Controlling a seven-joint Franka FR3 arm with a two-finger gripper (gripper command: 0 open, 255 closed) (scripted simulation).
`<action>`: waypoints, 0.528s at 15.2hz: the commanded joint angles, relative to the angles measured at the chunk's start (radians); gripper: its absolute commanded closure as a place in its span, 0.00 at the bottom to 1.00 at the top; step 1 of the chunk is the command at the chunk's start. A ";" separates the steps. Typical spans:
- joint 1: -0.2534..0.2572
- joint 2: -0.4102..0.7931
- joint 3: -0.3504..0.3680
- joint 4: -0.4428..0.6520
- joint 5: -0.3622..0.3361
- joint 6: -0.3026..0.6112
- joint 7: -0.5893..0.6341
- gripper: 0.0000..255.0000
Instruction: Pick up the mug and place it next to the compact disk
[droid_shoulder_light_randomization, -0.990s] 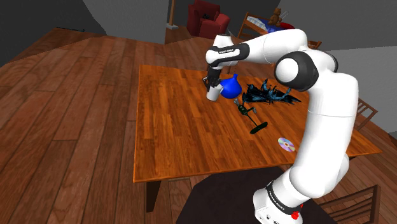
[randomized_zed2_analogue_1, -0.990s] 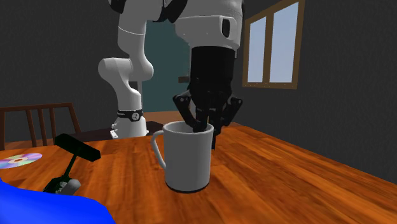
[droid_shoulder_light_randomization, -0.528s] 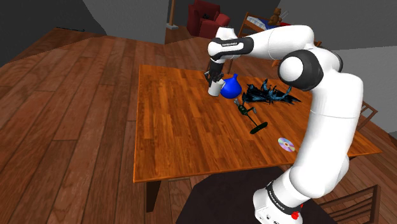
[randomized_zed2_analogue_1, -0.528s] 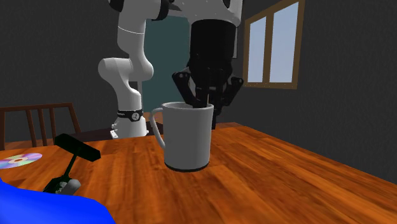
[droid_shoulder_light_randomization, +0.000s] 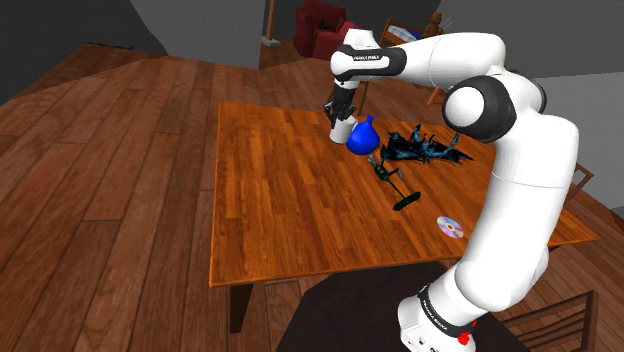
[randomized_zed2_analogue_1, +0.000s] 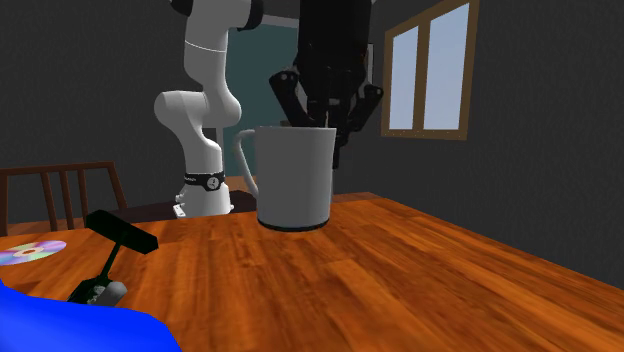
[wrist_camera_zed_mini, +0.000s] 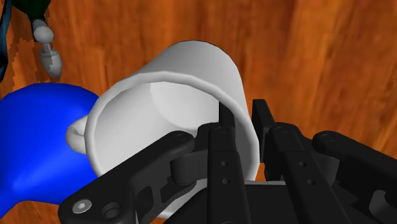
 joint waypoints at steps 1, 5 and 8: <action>0.000 -0.004 0.000 0.026 0.000 -0.030 -0.001 1.00; -0.001 -0.013 -0.001 0.066 -0.001 -0.079 -0.003 1.00; -0.016 -0.081 -0.011 -0.027 -0.005 -0.052 -0.029 1.00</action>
